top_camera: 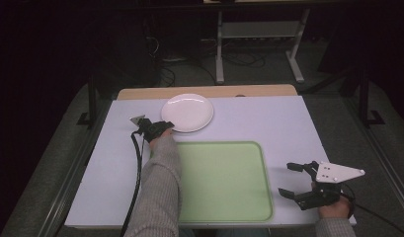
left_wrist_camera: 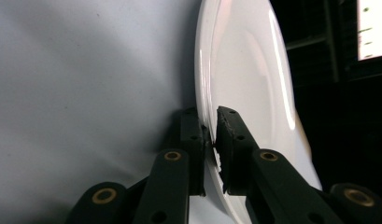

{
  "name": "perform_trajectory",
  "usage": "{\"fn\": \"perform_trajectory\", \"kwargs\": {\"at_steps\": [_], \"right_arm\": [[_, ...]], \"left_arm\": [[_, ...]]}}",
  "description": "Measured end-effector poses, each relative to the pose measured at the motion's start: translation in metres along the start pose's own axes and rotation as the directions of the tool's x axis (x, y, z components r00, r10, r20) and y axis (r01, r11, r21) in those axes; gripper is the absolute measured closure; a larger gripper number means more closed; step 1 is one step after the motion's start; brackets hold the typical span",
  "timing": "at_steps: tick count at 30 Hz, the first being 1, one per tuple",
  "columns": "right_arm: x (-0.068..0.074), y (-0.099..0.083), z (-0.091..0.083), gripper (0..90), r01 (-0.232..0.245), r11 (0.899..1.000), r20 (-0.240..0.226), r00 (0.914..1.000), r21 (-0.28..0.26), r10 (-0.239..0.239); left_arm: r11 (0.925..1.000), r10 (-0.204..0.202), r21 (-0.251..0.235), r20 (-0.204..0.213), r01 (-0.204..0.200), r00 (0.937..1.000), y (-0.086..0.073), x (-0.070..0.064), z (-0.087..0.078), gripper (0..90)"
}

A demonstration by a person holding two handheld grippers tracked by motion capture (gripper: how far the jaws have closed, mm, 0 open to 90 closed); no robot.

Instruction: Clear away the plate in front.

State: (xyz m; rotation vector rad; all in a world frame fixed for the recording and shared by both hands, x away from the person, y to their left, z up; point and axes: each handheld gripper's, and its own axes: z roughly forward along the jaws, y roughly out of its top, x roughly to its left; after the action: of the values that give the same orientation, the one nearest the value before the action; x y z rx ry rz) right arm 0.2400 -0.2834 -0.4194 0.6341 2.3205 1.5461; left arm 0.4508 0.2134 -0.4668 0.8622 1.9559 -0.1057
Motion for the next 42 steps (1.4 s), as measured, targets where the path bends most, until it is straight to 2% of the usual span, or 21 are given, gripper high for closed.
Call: {"fn": "perform_trajectory", "kwargs": {"at_steps": [3, 5, 10, 15, 22, 24, 30, 37, 42], "right_arm": [[-0.0005, 0.0000, 0.0000, 13.2, -0.001, 1.000, -0.003, 1.0000, 0.000, 0.001], [-0.0003, 0.0001, 0.0002, 13.2, -0.001, 1.000, -0.003, 1.0000, 0.000, 0.001], [0.0000, 0.0000, -0.0006, 13.2, 0.002, 1.000, -0.003, 1.0000, -0.003, -0.002], [-0.0002, -0.0002, -0.0003, 13.2, -0.001, 1.000, -0.001, 1.0000, 0.000, 0.001], [-0.0003, -0.0001, -0.0008, 13.2, 0.002, 1.000, 0.000, 1.0000, -0.003, -0.002], [-0.0003, 0.0000, -0.0010, 13.2, 0.004, 1.000, 0.000, 1.0000, -0.003, -0.004], [-0.0005, -0.0002, -0.0012, 13.2, 0.003, 1.000, 0.003, 1.0000, -0.003, -0.003], [0.0002, -0.0001, 0.0000, 13.2, 0.004, 1.000, 0.002, 1.0000, 0.005, -0.004], [0.0002, -0.0002, -0.0002, 13.2, 0.003, 1.000, 0.001, 1.0000, 0.004, -0.003]], "left_arm": [[0.9999, -0.010, -0.008, 0.053, 0.010, 0.9986, -0.0002, -0.0026, -0.0020, 86.0], [0.9998, -0.011, -0.013, 0.063, 0.012, 0.9980, -0.0007, -0.0030, -0.0021, 86.8], [0.9987, -0.049, -0.009, 0.096, 0.050, 0.9942, -0.0022, -0.0012, 0.0004, 86.9], [0.9975, -0.068, -0.014, 0.098, 0.070, 0.9928, -0.0023, 0.0003, 0.0019, 87.0], [0.9974, -0.065, -0.024, 0.109, 0.068, 0.9919, -0.0036, 0.0009, 0.0014, 86.7], [0.9967, -0.074, -0.023, 0.123, 0.078, 0.9897, -0.0043, 0.0013, 0.0012, 86.4], [0.9958, -0.087, -0.015, 0.124, 0.090, 0.9885, -0.0031, 0.0025, 0.0019, 86.5], [0.9954, -0.088, -0.028, 0.128, 0.092, 0.9880, -0.0006, 0.0033, 0.0002, 86.6], [0.9960, -0.080, -0.030, 0.146, 0.085, 0.9861, 0.0017, 0.0030, -0.0026, 86.8]]}}
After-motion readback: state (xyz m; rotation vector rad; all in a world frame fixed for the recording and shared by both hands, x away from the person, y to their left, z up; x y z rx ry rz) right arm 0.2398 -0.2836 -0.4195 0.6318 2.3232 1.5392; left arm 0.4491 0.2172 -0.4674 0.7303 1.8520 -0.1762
